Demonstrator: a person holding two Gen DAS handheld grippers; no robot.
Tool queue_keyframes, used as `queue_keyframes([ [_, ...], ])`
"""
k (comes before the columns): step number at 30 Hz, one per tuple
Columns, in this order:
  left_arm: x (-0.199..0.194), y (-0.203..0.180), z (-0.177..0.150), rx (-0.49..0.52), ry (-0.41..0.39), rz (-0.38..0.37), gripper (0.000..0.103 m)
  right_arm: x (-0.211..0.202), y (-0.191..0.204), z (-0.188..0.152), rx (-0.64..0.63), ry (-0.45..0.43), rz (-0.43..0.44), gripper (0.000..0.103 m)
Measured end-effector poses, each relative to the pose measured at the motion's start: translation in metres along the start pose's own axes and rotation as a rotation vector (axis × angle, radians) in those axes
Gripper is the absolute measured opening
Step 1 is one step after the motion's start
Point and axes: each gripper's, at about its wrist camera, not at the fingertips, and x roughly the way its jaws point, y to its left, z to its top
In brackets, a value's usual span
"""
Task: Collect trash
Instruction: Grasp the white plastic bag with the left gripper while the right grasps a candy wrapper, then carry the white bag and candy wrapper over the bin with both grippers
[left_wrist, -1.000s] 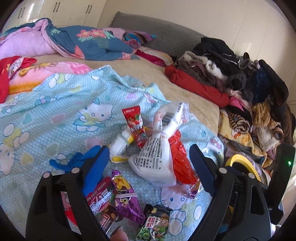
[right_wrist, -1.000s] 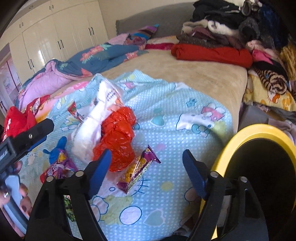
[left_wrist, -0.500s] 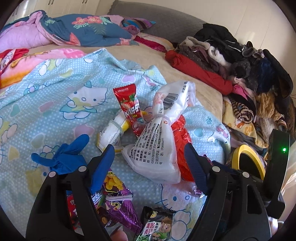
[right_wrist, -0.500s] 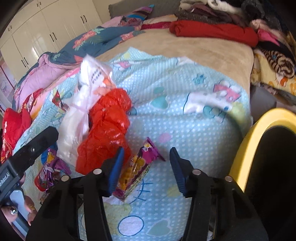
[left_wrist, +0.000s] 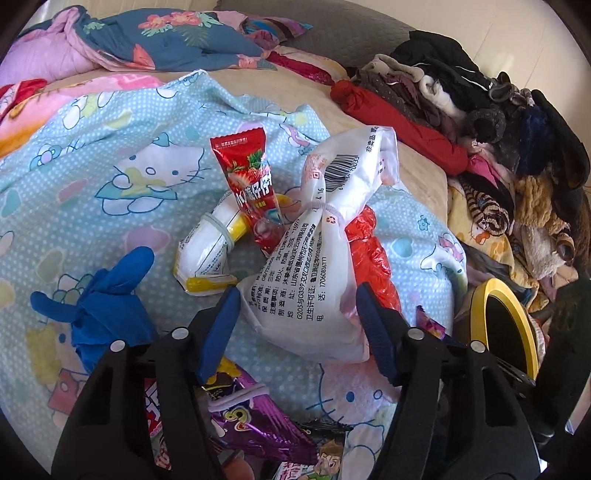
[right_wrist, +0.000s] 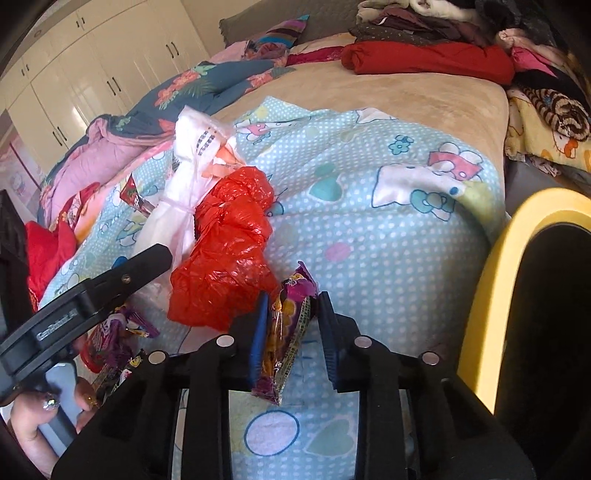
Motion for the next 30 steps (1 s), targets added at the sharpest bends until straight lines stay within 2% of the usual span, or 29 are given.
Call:
queue_keyframes([
  [9, -0.01, -0.003, -0.004, 0.01, -0.018, -0.006, 0.035, -0.023, 0.002, -0.006, -0.027, -0.091, 0.024, 0.025],
  [17, -0.029, -0.008, -0.003, 0.022, -0.061, -0.022, 0.033, -0.037, 0.005, -0.009, -0.047, -0.143, 0.039, 0.025],
  [23, -0.05, -0.014, 0.004, 0.032, -0.117, -0.047, 0.032, -0.064, 0.006, -0.011, -0.048, -0.202, 0.098, 0.025],
  [30, -0.067, -0.024, 0.009, 0.042, -0.157, -0.069, 0.032, -0.09, 0.008, -0.005, -0.06, -0.236, 0.115, 0.025],
])
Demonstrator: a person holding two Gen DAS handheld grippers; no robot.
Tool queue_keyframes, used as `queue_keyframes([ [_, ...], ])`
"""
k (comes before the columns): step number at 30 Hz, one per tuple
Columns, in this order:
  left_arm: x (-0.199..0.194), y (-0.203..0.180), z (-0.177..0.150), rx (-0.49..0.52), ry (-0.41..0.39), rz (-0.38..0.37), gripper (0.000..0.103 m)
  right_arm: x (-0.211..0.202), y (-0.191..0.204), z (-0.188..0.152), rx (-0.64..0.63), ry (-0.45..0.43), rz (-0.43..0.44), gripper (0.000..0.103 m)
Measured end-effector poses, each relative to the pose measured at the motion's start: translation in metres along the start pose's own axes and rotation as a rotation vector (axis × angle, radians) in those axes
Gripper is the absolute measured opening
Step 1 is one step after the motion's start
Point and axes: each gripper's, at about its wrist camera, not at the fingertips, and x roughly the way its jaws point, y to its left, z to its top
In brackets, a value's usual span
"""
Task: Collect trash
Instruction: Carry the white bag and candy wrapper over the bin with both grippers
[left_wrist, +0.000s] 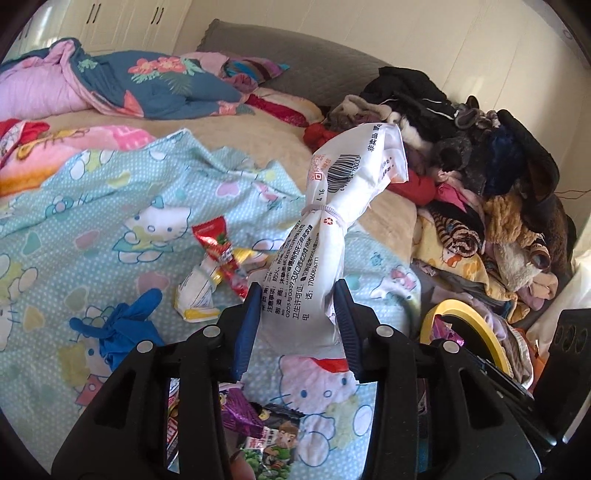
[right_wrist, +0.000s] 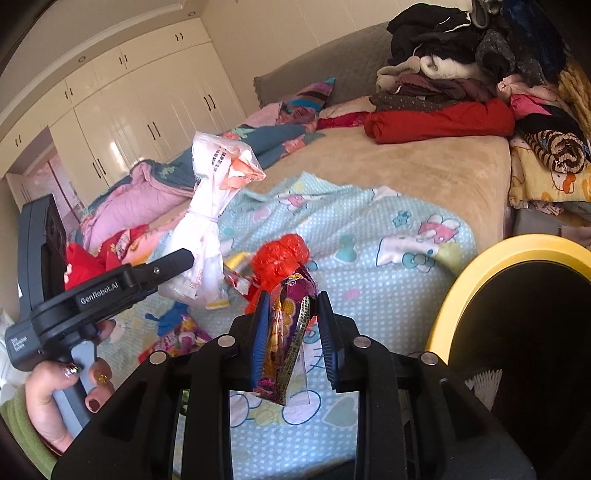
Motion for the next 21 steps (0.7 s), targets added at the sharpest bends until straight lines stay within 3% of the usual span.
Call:
queue_keyframes([
  [21, -0.033, -0.047, 0.006, 0.055, -0.073, -0.067, 0.032, -0.056, -0.019, 0.013, 0.024, -0.067, -0.02, 0.025],
])
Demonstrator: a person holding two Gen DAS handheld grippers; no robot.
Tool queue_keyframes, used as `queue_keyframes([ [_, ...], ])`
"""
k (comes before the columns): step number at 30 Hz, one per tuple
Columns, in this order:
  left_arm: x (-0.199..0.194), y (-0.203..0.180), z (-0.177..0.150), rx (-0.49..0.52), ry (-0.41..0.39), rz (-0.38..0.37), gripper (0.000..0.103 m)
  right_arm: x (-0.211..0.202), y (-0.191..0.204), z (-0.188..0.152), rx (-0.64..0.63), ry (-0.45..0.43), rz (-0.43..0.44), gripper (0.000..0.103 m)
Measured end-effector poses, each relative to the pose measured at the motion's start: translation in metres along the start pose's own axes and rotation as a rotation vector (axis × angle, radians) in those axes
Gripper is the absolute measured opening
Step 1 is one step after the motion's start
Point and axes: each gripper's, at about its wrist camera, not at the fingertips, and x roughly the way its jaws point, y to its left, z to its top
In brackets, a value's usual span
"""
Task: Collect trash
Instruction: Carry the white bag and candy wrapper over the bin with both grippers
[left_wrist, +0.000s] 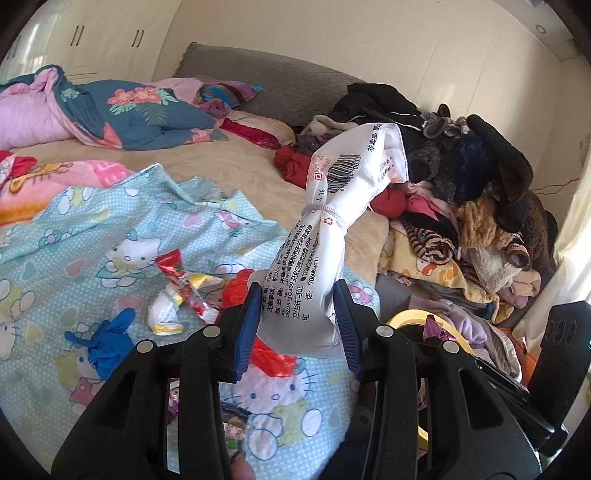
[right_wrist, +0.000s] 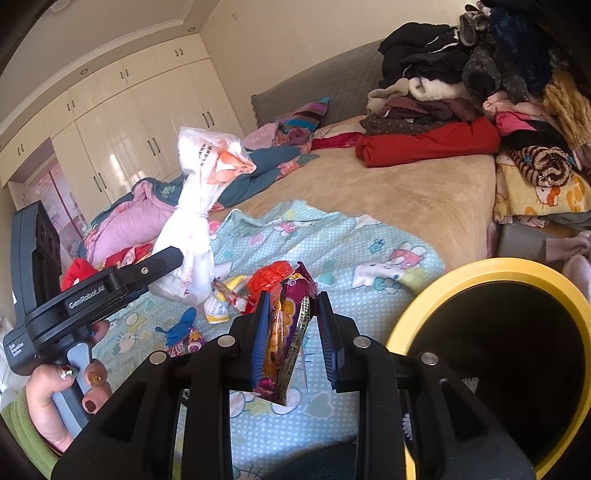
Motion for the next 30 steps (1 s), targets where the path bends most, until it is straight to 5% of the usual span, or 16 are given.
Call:
queue_keyframes([
  [30, 0.003, -0.075, -0.016, 0.124, 0.037, -0.117, 0.032, -0.057, -0.092, 0.017, 0.146, -0.094, -0.158, 0.025],
])
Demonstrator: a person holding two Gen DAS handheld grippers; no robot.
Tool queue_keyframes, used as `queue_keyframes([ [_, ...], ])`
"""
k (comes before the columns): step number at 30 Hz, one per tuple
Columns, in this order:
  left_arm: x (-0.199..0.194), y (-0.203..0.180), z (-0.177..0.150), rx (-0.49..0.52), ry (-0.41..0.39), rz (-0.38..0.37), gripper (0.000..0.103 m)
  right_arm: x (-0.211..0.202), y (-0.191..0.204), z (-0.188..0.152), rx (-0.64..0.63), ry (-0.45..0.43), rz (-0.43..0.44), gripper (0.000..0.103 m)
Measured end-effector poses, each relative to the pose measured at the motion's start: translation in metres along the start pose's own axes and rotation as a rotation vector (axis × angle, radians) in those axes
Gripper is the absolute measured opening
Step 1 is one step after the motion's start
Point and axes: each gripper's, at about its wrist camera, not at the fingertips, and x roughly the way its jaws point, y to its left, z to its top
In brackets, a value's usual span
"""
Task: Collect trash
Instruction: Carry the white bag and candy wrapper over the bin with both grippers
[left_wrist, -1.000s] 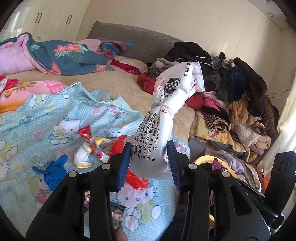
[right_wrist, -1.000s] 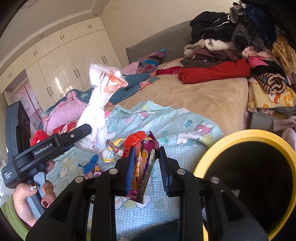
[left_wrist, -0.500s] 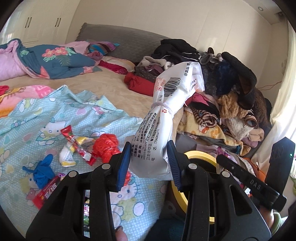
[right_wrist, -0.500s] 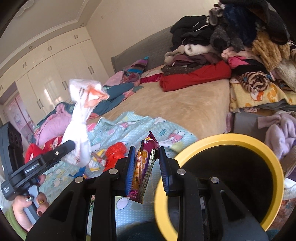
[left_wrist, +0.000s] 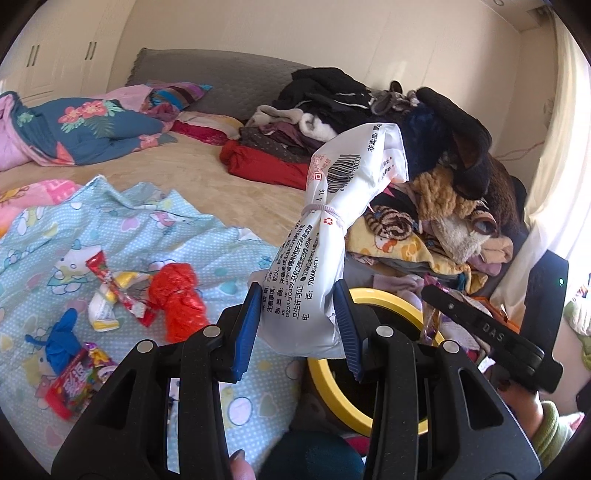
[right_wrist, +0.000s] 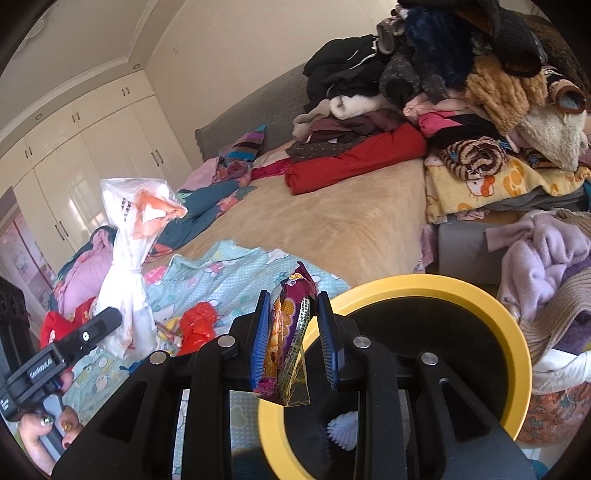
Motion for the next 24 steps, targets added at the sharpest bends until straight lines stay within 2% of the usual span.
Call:
queue_keyframes([
  [16, 0.032, -0.04, -0.022, 0.062, 0.095, -0.067, 0.032, -0.002, -0.045, 0.0, 0.073, -0.004, -0.077, 0.025],
  [24, 0.05, -0.051, -0.034, 0.071, 0.154, -0.068, 0.032, -0.003, -0.063, 0.0, 0.103, 0.001, -0.108, 0.025],
])
